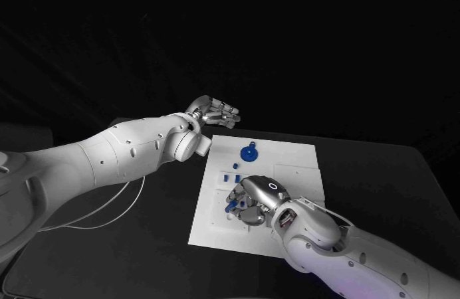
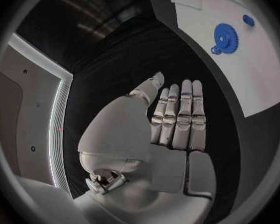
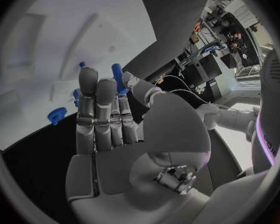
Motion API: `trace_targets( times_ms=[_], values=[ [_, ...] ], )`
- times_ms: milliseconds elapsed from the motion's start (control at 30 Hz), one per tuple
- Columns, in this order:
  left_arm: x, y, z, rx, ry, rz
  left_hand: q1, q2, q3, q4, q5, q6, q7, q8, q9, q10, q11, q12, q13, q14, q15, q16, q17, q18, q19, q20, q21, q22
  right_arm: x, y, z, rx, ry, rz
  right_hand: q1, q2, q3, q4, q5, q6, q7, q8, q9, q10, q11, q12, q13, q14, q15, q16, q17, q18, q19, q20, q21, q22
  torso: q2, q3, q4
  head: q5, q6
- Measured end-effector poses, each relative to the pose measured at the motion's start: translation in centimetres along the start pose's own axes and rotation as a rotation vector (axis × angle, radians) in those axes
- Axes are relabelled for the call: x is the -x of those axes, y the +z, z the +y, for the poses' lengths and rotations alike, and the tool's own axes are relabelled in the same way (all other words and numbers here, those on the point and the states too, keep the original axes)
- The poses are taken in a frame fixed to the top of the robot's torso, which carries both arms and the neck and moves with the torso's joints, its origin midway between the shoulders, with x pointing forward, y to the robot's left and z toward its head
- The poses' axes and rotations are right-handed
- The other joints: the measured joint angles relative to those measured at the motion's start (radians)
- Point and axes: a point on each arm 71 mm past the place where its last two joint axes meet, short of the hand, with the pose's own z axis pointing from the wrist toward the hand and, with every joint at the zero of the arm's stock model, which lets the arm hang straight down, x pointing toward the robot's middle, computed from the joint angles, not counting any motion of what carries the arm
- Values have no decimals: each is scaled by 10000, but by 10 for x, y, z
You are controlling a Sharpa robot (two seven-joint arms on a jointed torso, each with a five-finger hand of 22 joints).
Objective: Assemble the parts on the task board
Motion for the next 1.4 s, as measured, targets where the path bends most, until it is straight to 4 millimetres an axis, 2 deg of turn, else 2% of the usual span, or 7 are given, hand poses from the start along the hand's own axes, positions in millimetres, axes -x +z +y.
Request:
trace_targets(
  times_ms=[400,1400],
  values=[
    [-1,0,0,6,-6,27,0,0,27,27,0,0,0,0,0,0,0,0,0,0,0,0,-1,0,0,0,0,-20,-14,1,1,168,-537,313,2,1,-2,-54,-1,57,-5,5,-5,35,-37,-27,3,18,11,0,13,8,0,1,189,103,8,6,-15,86,-26],
    [1,0,2,59,-3,26,0,0,4,51,0,0,0,0,0,0,0,0,0,0,0,0,2,0,0,0,0,-70,-17,0,0,110,-1273,507,-40,46,23,-193,-48,87,-53,5,-9,86,-16,11,13,21,14,1,75,26,2,5,330,276,-2,-2,-18,95,-111]
  ],
)
